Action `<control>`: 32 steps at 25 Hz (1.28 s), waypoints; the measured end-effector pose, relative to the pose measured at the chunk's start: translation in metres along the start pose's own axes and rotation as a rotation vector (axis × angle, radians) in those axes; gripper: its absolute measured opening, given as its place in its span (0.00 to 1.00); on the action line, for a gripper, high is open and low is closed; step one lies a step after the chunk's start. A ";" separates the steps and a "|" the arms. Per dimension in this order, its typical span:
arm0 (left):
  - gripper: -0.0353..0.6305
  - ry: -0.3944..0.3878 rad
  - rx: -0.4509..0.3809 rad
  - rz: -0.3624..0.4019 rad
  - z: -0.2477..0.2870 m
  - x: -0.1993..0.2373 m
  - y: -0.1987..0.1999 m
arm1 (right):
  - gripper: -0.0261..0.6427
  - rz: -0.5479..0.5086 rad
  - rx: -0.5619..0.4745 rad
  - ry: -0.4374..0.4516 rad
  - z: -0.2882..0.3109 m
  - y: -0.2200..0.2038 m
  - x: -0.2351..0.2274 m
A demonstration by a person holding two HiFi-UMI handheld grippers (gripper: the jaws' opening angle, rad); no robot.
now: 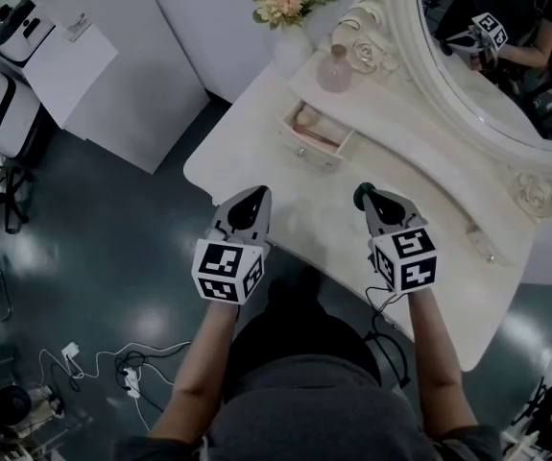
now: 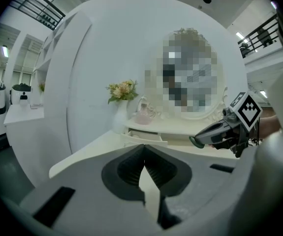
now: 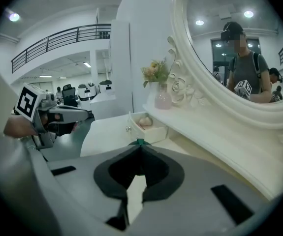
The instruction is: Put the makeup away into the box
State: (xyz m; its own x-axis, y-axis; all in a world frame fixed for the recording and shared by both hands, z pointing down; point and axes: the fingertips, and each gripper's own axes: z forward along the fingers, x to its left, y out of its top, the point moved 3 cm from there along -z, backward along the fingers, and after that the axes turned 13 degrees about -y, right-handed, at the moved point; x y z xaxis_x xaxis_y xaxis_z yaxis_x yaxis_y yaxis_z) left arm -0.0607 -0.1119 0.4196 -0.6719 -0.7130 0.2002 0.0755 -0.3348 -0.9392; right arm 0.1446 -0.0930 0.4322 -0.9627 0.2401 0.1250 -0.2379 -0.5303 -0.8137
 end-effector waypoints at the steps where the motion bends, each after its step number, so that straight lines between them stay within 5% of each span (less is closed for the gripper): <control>1: 0.06 0.008 -0.002 0.002 -0.001 0.000 0.001 | 0.05 -0.002 -0.013 0.004 0.002 0.005 0.001; 16: 0.06 0.061 -0.008 0.013 -0.004 0.014 0.010 | 0.05 -0.030 -0.164 -0.004 0.030 0.074 0.014; 32: 0.06 -0.032 0.000 0.006 0.038 0.080 0.033 | 0.05 -0.039 -0.123 -0.096 0.086 0.107 0.017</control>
State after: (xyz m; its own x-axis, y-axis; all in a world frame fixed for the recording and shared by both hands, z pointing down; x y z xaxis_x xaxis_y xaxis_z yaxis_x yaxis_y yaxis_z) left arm -0.0840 -0.2031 0.4154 -0.6473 -0.7345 0.2037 0.0796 -0.3309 -0.9403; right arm 0.0920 -0.2155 0.3960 -0.9623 0.1764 0.2069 -0.2635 -0.4173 -0.8697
